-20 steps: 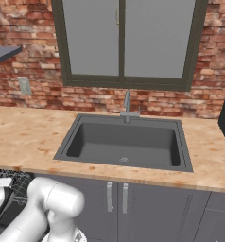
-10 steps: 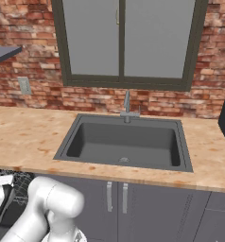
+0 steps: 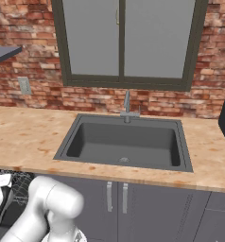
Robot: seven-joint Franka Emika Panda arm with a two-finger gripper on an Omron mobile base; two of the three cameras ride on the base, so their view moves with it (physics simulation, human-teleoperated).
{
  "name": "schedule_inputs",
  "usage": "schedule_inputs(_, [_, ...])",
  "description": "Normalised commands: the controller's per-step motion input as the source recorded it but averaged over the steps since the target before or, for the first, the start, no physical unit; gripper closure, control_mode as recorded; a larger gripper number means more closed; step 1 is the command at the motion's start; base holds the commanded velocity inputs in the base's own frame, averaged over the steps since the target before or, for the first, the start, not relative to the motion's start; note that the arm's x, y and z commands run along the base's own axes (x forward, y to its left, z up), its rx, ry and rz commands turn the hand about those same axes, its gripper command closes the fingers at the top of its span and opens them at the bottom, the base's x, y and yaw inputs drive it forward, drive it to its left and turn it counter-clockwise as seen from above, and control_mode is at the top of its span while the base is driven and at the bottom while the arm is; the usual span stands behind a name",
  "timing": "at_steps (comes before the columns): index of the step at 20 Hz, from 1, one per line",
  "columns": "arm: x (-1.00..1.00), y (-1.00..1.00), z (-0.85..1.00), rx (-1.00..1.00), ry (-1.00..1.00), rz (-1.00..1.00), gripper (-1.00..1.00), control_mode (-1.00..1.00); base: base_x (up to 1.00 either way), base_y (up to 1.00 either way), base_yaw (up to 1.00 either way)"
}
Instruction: Open the dishwasher door and pull out the top rack.
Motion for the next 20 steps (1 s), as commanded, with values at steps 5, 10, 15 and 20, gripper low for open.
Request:
schedule_inputs(5, [0.44, 0.14, -0.25, 0.0, 0.16, 0.0, -1.0, -1.0, 0.0, 0.0, 0.0])
schedule_inputs(10, [0.25, 0.03, -0.19, 0.0, 0.24, 0.01, -1.0, -1.0, 0.0, 0.0, 0.0])
schedule_inputs(15, [0.35, 0.08, -0.21, 0.03, 0.17, 0.0, -1.0, -1.0, 0.0, 0.0, 0.0])
schedule_inputs(20, [0.1, 0.07, -0.39, 0.0, 0.17, 0.01, -1.0, -1.0, 0.0, 0.0, 0.0])
